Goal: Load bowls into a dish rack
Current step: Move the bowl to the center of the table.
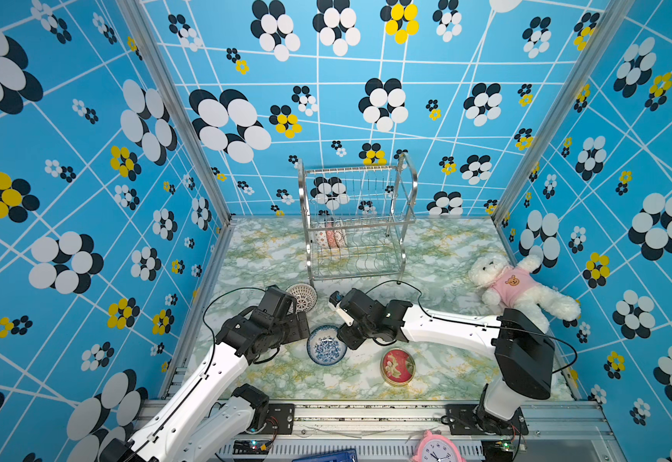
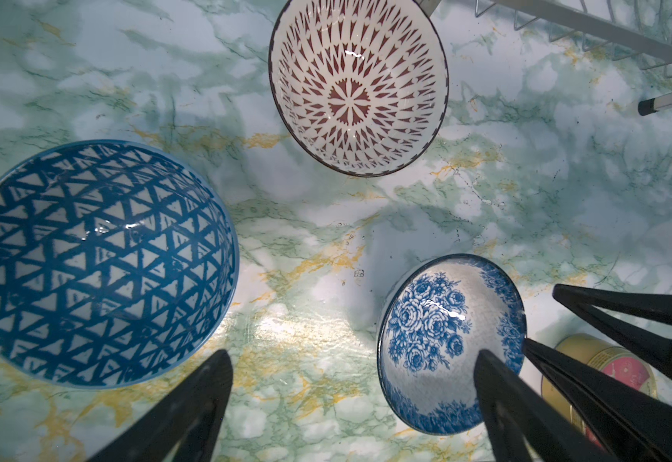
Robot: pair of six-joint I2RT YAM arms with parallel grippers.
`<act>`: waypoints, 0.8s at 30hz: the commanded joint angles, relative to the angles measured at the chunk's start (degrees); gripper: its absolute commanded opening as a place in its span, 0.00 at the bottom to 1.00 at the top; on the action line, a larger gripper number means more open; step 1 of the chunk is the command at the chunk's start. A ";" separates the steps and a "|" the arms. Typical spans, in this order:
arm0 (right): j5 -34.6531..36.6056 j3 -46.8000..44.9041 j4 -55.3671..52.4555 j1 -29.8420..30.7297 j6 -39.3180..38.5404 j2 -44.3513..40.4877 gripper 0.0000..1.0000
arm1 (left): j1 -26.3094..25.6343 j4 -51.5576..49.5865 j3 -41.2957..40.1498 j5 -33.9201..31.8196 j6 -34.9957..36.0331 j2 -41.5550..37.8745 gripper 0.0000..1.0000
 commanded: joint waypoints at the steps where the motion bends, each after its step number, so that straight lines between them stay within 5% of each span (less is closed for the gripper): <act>1: 2.73 2.64 -3.67 0.31 -0.46 2.27 0.48 | 0.50 -3.10 3.03 -3.26 -1.09 -0.45 0.97; 12: 1.34 4.98 -3.09 0.32 2.21 7.45 0.38 | 3.05 -2.23 3.58 -1.37 0.31 -2.75 0.99; 24: 1.88 5.56 -4.32 -0.89 4.95 7.37 0.06 | 3.60 -2.30 2.89 0.98 1.46 -3.87 0.99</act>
